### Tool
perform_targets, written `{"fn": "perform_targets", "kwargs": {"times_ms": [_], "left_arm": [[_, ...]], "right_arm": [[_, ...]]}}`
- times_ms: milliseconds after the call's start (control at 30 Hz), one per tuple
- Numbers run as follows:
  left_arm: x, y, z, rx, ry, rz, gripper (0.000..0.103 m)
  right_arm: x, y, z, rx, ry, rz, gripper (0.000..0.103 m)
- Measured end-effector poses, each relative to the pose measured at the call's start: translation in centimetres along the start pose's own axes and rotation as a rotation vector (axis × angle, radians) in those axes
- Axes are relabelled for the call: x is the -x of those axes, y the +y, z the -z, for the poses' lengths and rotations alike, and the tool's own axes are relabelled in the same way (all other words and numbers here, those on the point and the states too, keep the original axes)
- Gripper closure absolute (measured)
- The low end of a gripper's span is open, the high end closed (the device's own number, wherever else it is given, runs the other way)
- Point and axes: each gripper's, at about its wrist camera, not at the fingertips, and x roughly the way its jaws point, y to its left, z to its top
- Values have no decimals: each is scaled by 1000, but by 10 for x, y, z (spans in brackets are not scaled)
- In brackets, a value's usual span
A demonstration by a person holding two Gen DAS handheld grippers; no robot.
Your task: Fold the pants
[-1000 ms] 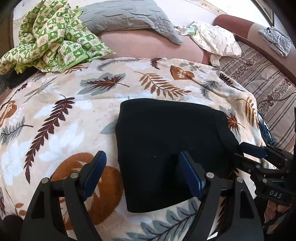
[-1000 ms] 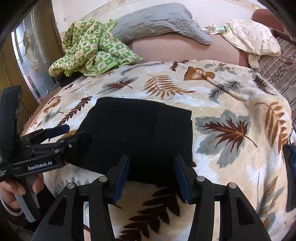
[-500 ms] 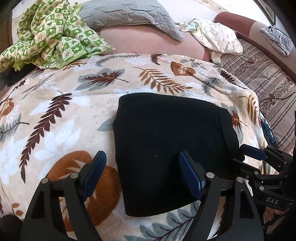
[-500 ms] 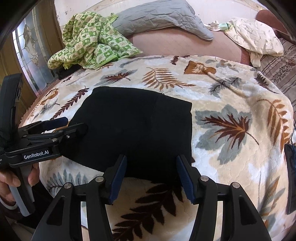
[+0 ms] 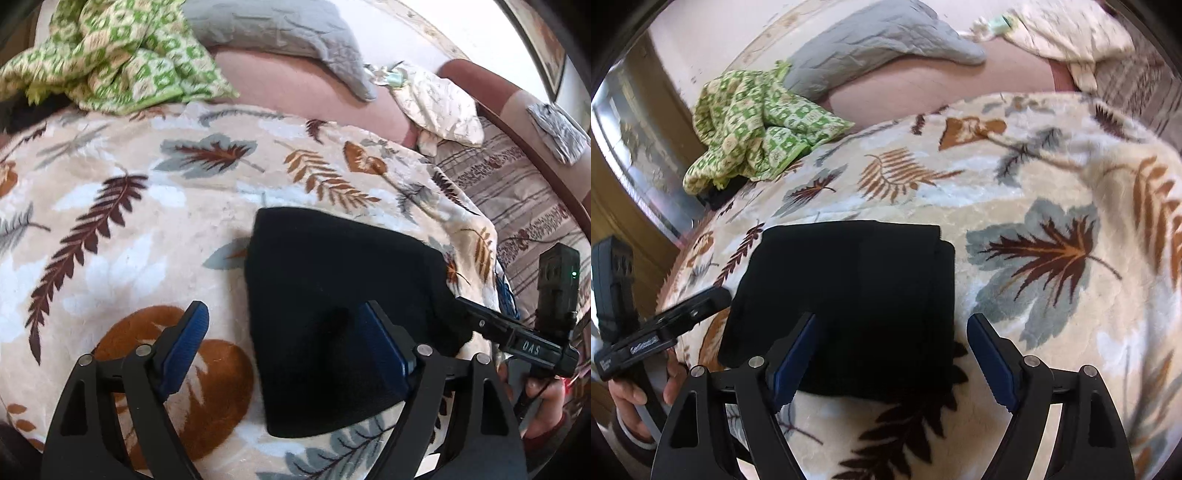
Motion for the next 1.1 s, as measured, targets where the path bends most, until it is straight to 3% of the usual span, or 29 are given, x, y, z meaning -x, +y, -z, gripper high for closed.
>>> {"fn": "perform_targets", "kwargs": {"times_ms": [233,300,367,400,467,533,667,867,1100], "left_arm": [[-30,9,5,59,83,76,18],[-35,7,6,69,92,104,18],[-41,5,7,77,99,148,20],[-42,2,7,71,95,163,36],[-40,-3,5,53,82,167,45],[-33,-4,1,44,67,174,63],[-17,0,-21,41,30,220,72],[-17,3,-65,11,-35,164,72],[-69,27,-81,49,30,80,71]], "right_arm": [[-33,-12,-1,-41,51,-70,20],[-34,-11,1,-43,42,-79,27],[-32,-10,1,-38,26,-78,42],[-29,-11,1,-43,15,-83,47],[-23,-7,-1,-33,-4,-88,63],[-19,1,-4,-5,-12,-78,67],[-5,11,-23,17,-65,-95,68],[-18,26,-63,38,-107,-104,68],[-76,27,-94,53,-55,-74,68]]}}
